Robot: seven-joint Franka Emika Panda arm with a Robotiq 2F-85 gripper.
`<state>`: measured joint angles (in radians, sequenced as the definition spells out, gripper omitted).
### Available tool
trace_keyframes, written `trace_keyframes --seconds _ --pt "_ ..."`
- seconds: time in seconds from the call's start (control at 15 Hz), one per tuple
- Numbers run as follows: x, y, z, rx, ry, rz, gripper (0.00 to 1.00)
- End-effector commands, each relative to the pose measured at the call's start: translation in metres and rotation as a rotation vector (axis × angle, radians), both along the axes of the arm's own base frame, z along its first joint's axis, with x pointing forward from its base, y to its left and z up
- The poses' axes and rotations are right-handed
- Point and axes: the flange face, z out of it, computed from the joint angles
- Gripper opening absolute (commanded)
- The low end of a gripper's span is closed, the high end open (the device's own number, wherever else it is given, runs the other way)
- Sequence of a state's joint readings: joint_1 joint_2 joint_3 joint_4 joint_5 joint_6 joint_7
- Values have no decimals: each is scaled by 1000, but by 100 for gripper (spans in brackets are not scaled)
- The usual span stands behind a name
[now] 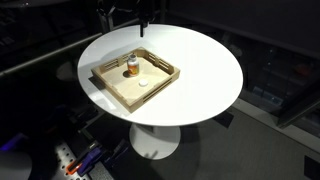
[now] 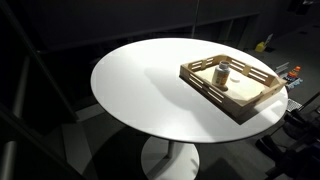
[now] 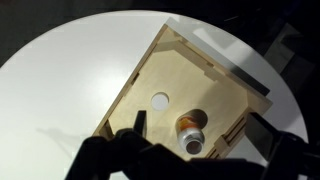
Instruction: Put the lid on the bottle
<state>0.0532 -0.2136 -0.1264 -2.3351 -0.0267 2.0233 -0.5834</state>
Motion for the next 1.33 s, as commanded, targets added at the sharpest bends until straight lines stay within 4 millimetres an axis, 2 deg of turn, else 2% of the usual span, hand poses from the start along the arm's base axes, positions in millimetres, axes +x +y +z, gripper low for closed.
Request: trace_keyframes --seconds 0.0,0.2,0.6,1.27 --pt "5 -2 -4 -25 -45 26 100" --pt "12 0 -18 -43 -92 49 100" --pt "21 8 -76 -26 -79 155 100" --pt "42 0 -155 -3 -1 326 100"
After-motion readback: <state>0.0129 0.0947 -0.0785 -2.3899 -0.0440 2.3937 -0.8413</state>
